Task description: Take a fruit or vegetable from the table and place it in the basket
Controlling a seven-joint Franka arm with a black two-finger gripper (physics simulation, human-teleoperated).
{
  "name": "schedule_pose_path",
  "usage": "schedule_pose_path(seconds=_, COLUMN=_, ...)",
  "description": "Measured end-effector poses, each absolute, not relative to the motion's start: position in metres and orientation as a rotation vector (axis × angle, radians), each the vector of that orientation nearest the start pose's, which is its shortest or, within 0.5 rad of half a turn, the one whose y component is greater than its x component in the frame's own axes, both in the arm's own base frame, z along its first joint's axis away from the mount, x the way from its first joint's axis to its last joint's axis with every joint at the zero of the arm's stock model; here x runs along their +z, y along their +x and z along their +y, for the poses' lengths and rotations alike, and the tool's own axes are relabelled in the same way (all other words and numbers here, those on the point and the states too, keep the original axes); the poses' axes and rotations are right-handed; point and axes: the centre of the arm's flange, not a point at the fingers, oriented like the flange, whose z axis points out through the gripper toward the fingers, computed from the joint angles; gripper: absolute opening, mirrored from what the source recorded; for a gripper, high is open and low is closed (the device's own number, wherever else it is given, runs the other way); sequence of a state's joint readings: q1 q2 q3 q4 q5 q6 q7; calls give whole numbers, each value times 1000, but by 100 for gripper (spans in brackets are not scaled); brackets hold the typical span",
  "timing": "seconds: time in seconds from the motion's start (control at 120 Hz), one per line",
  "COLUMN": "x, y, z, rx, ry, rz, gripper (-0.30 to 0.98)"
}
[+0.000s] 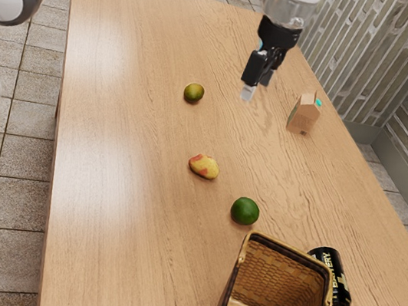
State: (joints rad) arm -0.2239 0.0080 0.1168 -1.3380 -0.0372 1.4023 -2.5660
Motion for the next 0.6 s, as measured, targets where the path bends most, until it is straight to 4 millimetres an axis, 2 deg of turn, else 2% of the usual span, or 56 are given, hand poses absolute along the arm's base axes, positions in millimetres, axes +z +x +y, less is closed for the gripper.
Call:
schedule_pose_path(seconds=0.275, x=716, y=532, z=-25, rx=36, ry=940, rz=2935, gripper=69)
schedule_pose_path(seconds=0.392, x=702, y=543, z=-14, rx=-19, ry=999, rz=2931, gripper=69)
schedule_pose_path(seconds=0.475, x=682, y=561, z=-11, rx=-56, ry=1093, rz=2909, gripper=69)
schedule_pose_path(seconds=0.6, x=643, y=612, z=-15, rx=-149, ry=1267, rz=2827, gripper=69)
